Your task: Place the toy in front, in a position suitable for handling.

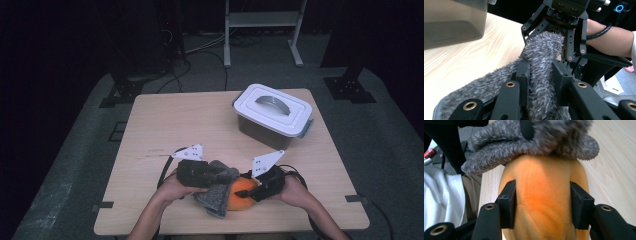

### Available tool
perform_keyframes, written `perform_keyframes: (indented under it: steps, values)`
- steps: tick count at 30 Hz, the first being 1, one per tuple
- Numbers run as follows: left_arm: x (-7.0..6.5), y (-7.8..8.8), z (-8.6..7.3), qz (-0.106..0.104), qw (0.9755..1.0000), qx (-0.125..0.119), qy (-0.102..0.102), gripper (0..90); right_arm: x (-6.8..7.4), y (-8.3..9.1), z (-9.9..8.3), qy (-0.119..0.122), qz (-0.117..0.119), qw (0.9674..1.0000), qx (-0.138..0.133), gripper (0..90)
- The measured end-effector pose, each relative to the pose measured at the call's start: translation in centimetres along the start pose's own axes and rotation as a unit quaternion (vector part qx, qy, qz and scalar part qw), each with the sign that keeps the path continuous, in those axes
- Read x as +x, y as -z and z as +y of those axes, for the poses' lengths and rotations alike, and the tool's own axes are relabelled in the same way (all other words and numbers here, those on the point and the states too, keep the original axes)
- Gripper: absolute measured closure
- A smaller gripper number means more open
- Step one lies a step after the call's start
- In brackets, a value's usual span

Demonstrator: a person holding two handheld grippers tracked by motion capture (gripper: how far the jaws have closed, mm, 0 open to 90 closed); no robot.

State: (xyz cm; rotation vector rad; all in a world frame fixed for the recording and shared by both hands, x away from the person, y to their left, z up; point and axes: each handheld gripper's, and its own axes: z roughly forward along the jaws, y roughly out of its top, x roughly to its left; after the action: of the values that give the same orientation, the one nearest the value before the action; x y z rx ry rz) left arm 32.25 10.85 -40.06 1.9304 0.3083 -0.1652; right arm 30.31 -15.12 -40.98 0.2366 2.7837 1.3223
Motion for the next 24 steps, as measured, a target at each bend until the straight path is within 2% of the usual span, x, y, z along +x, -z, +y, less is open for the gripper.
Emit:
perform_keyframes:
  steps: [3, 9, 12, 15, 18, 21, 24]
  values:
    - [0.2, 0.1, -0.3, 0.011, 0.9999, 0.012, 0.001, 70.2, -0.1, 0.1, -0.1, 0.006, 0.004, 1.0000, -0.002, 47.3]
    - [1.0, 0.6, -1.2, 0.022, 0.9995, 0.018, 0.013, 70.2, -0.8, 0.9, -1.0, 0.010, 0.008, 0.9999, -0.008, 48.4]
    - [1.1, 0.7, -1.5, 0.018, 0.9995, 0.016, 0.019, 70.2, -1.4, 1.6, -1.8, -0.001, 0.009, 0.9998, -0.015, 47.5]
    - [1.0, 0.3, -1.5, 0.008, 0.9997, 0.013, 0.020, 69.9, -1.8, 1.9, -2.5, -0.026, 0.012, 0.9993, -0.022, 41.0]
    - [0.9, 0.1, -1.4, 0.005, 0.9997, 0.014, 0.019, 69.9, -1.4, 2.0, -2.2, -0.044, 0.001, 0.9989, -0.013, 31.7]
    - [0.8, 0.0, -1.5, 0.002, 0.9996, 0.014, 0.022, 69.9, -0.3, 1.9, -1.3, -0.034, -0.023, 0.9991, 0.006, 25.7]
    - [0.6, -0.2, -1.4, -0.005, 0.9997, 0.014, 0.021, 69.9, 0.4, 1.5, -0.5, -0.029, -0.030, 0.9990, 0.016, 23.0]
